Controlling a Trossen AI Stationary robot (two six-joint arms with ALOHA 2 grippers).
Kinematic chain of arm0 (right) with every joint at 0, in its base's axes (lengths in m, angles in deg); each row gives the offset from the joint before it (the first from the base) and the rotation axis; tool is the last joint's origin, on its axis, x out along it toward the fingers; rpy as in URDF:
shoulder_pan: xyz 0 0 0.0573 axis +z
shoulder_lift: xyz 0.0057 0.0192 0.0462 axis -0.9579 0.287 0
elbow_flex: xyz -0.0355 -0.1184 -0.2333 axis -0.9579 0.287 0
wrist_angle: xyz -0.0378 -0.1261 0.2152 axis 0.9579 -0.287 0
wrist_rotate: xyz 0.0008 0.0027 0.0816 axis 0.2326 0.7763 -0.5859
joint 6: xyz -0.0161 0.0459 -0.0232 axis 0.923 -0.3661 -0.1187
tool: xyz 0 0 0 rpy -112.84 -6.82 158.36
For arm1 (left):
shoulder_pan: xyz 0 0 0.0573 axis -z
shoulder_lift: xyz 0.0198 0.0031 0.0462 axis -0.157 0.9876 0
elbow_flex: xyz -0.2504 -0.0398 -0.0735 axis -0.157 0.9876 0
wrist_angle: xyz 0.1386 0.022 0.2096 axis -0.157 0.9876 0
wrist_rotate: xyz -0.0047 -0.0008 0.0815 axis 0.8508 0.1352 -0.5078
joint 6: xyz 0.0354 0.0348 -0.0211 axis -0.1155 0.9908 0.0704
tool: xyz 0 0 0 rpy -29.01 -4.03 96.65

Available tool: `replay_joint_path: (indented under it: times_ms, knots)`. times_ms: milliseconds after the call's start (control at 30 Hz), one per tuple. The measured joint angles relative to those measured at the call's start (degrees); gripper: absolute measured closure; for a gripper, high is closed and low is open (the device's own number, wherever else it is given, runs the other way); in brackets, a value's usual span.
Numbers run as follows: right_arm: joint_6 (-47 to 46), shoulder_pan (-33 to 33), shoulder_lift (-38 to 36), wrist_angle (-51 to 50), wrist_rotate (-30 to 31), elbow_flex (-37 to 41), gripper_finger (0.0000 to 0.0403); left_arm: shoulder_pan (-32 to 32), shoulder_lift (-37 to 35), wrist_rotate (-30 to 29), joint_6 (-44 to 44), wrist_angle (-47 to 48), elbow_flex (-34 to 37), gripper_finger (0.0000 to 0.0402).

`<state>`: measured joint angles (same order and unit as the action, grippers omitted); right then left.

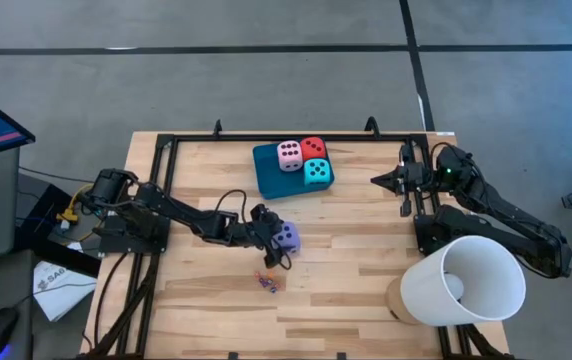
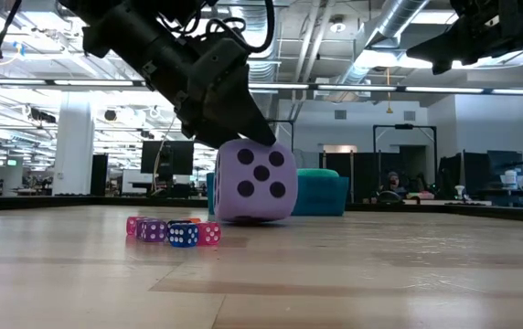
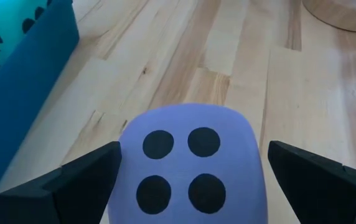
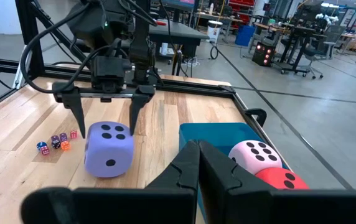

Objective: Pick & Place Dice
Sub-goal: Put the large purple dice into the blue bin

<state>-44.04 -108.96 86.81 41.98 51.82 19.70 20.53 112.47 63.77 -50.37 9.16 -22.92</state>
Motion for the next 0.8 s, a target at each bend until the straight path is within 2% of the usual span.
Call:
replay_joint_path:
  times_ms: [800]
  knots:
    - [0.0, 0.0, 0.0, 0.0, 0.0, 0.0, 0.0403, 0.5, -1.6, 0.2, 0.2, 0.7, 0.1, 0.0004]
